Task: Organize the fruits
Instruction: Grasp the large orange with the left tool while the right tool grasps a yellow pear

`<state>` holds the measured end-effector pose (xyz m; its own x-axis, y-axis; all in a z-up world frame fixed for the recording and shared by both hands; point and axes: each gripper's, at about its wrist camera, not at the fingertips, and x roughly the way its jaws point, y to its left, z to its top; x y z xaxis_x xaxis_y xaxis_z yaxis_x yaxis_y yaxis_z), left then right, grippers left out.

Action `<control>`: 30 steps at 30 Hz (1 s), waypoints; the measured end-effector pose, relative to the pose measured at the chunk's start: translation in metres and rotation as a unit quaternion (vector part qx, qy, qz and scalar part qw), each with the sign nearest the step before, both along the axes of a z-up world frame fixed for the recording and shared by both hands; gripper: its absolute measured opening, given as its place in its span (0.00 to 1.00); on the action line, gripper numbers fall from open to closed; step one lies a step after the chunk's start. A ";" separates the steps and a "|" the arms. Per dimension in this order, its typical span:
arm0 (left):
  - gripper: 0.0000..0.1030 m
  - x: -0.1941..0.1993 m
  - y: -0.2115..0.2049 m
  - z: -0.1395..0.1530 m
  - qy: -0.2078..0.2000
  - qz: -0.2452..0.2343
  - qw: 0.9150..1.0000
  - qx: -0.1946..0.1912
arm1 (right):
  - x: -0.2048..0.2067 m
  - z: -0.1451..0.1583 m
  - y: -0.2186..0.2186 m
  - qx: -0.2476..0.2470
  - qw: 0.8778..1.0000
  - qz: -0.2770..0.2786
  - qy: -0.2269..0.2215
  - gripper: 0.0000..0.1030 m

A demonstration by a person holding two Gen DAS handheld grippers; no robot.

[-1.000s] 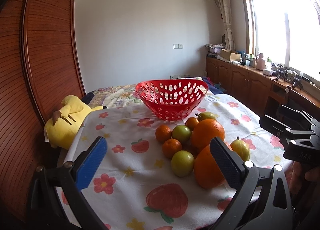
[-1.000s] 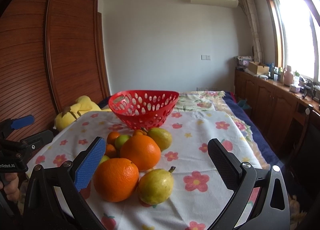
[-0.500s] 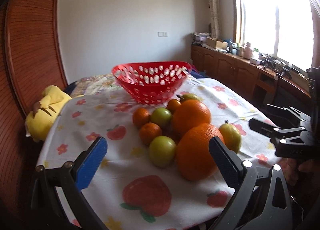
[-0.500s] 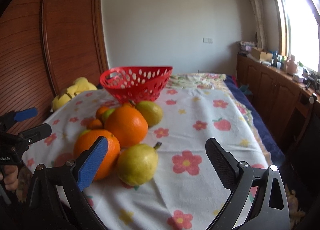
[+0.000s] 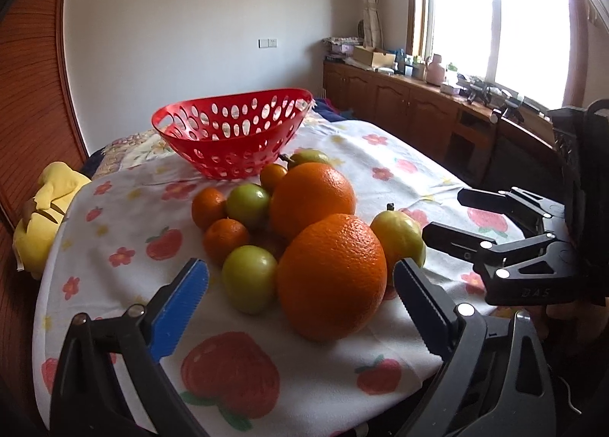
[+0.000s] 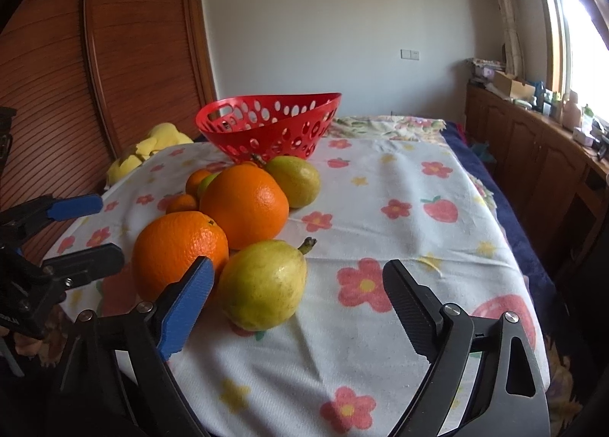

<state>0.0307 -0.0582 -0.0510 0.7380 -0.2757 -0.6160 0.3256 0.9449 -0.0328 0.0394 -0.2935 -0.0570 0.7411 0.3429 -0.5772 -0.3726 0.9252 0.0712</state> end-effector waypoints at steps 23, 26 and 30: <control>0.88 0.025 -0.024 -0.021 0.040 -0.051 0.996 0.054 | 0.011 -0.008 0.004 -0.001 0.999 0.024 0.024 0.86; 0.88 0.027 -0.029 -0.023 0.040 -0.056 0.996 0.065 | 0.011 -0.009 0.001 0.000 0.999 0.023 0.027 0.86; 0.88 0.034 -0.033 -0.029 0.050 -0.060 0.994 0.072 | 0.012 -0.011 -0.002 -0.001 0.999 0.020 0.030 0.86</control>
<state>0.0643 -0.0907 -0.0801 0.6377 -0.2619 -0.7244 0.4390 0.8963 0.0624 0.0517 -0.2957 -0.0679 0.6908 0.3714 -0.6204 -0.4052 0.9095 0.0932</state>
